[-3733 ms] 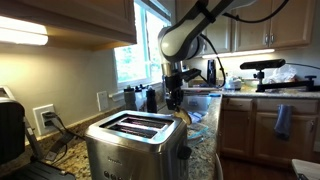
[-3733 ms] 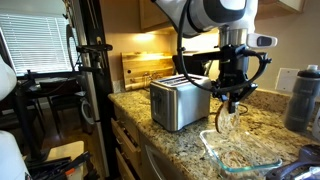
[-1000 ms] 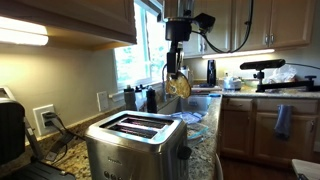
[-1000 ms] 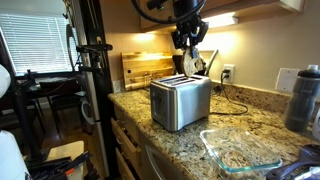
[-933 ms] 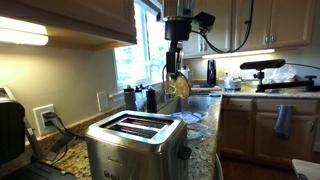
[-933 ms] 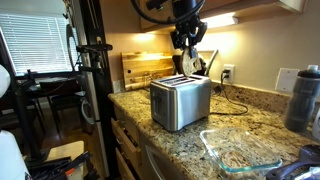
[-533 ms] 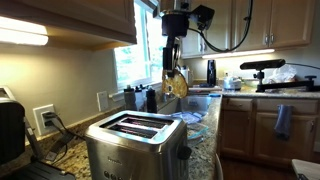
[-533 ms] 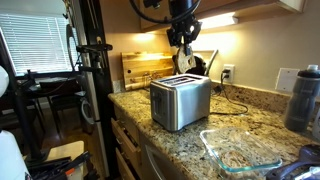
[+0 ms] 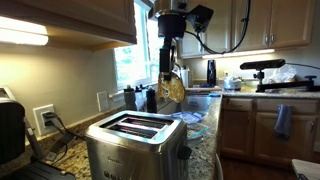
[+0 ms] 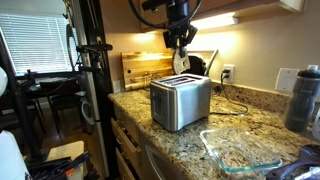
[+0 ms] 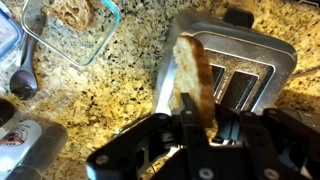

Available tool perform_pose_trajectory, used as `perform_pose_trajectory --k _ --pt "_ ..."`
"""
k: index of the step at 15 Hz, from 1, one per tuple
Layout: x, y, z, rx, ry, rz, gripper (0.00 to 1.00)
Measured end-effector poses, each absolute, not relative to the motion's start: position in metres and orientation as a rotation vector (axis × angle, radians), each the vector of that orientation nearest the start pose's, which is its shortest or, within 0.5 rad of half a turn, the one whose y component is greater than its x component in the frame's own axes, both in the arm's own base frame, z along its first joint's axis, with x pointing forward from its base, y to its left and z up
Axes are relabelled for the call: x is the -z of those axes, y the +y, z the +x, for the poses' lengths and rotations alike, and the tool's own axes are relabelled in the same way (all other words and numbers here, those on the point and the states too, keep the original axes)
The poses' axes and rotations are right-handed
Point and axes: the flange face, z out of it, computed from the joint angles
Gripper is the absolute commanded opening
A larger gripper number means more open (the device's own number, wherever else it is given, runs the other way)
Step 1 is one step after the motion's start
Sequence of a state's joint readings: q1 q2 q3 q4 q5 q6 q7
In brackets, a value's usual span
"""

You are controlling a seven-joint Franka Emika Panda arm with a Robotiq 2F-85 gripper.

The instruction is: Put a slice of bread in the toaster

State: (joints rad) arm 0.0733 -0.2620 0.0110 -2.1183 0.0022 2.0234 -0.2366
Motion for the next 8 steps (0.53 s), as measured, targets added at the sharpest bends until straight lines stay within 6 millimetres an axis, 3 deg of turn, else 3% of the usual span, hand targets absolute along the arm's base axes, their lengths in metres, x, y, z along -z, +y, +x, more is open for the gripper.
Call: perform_pose_trajectory --k 8 --pt "-0.527 0.076 0.508 0.225 -0.577 -3.074 0.05"
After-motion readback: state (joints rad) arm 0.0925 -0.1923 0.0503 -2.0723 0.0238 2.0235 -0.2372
